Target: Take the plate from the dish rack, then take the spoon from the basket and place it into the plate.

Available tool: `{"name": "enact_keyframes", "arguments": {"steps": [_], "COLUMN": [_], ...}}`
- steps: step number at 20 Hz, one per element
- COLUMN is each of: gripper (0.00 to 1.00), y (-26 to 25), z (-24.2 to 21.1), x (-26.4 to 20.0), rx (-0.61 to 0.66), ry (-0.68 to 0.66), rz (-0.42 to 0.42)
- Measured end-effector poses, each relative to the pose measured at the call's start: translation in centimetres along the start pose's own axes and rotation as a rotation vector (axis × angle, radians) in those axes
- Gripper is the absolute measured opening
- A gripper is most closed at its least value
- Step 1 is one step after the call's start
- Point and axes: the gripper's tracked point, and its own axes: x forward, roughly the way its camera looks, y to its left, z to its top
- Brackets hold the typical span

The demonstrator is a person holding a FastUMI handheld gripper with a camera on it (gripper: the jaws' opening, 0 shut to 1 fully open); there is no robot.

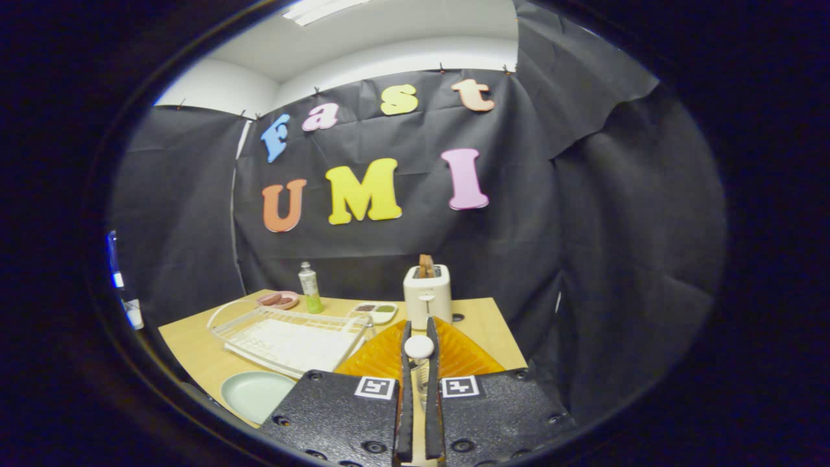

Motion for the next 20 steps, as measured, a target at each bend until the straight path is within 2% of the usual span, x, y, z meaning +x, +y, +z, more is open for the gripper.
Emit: {"name": "enact_keyframes", "arguments": {"steps": [5,9,11,17,20], "gripper": [0.13,0.13,0.13,0.13,0.13], "y": [9.4,17.5,19.3,23.8,24.8], "z": [0.8,-2.3,-3.5,-7.5,-9.7], "x": [-1.0,-1.4,-1.1,0.3,0.7], "rx": [-0.108,-0.166,-0.205,-0.191,-0.205], "ry": [0.007,0.112,0.147,0.285,0.36], "rz": [0.177,0.387,0.423,0.557,0.595]}}
